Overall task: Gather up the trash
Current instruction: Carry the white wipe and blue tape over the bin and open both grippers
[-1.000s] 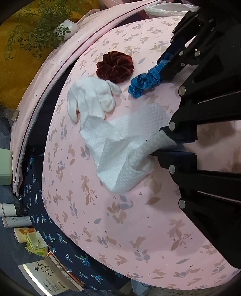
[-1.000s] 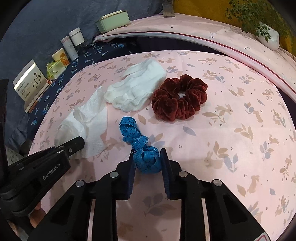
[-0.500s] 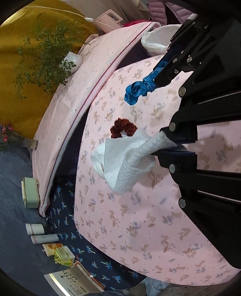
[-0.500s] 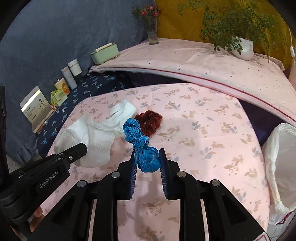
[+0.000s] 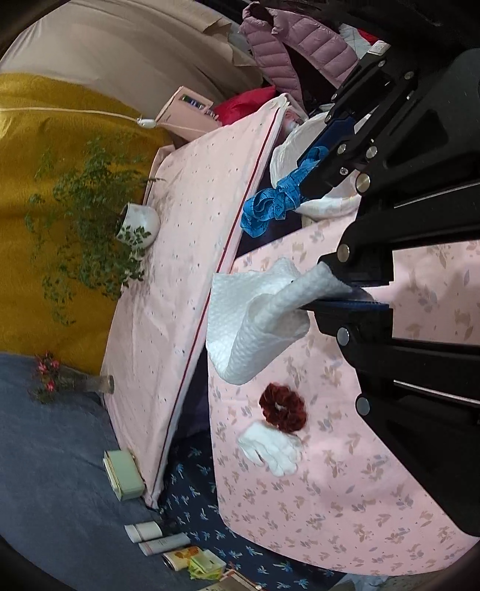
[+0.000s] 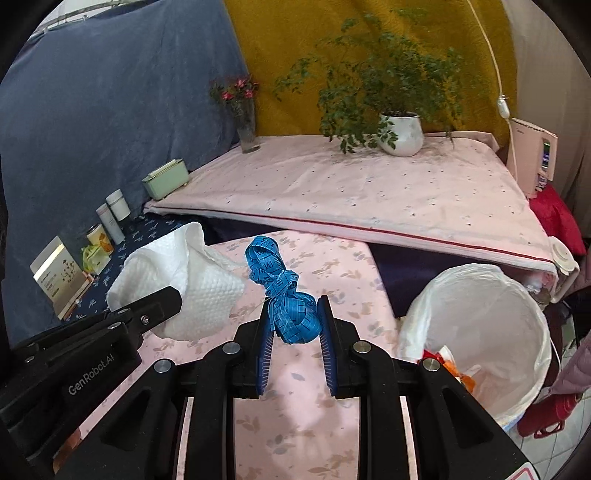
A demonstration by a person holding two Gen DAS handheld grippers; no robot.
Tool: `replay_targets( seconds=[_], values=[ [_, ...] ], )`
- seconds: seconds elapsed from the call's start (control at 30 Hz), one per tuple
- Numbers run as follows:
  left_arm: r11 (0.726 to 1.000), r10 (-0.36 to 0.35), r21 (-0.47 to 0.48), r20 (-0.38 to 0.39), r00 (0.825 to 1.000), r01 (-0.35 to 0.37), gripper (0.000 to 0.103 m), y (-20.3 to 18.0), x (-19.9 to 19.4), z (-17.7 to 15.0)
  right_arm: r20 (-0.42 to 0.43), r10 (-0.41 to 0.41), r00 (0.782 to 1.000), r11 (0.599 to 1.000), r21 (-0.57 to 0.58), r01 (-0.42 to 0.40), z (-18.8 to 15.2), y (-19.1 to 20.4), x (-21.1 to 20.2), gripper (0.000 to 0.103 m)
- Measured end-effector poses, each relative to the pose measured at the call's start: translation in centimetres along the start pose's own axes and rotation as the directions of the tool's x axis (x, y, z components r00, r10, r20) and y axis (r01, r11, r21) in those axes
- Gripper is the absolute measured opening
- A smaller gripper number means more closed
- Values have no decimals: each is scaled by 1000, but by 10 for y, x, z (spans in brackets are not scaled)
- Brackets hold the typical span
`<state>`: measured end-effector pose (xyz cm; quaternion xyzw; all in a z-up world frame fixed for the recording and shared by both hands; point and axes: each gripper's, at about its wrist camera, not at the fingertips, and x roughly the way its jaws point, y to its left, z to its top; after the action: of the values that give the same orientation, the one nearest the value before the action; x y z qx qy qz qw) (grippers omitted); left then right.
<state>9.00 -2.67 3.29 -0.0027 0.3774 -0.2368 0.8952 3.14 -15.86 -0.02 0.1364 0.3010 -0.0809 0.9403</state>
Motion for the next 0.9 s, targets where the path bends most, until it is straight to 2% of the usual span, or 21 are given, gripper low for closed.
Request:
replay_targets(
  seconds=[0.3,0.63,0.7,0.73,0.77,0.8,0.9],
  values=[
    [987,-112,109,-36,993,115,5,-87,15,1,44,-117,992,989,100,113,2,-86,-33,22],
    [954,-220,184,-111,969,237,5,-163,40,-5,37,-220,975,958,197,209,-9,-161,-54,22],
    [950,-230,190,-117,966,249,9,-173,45,-5,34,-235,971,951,213,223,-11,-172,-56,22],
    [952,-222,190,-115,968,241,15,-177,47,-5,32,-239,970,949,219,227,-12,-176,-57,22],
    [955,-212,189,-113,971,230,33,-179,49,-5,29,-244,969,946,227,231,-13,-181,-58,22],
    [958,-205,182,-105,973,221,44,-180,49,-6,27,-247,969,944,231,235,-13,-185,-58,22],
    [963,-187,175,-106,977,203,44,-179,53,-7,23,-256,967,941,236,243,-14,-192,-59,22]
  ],
)
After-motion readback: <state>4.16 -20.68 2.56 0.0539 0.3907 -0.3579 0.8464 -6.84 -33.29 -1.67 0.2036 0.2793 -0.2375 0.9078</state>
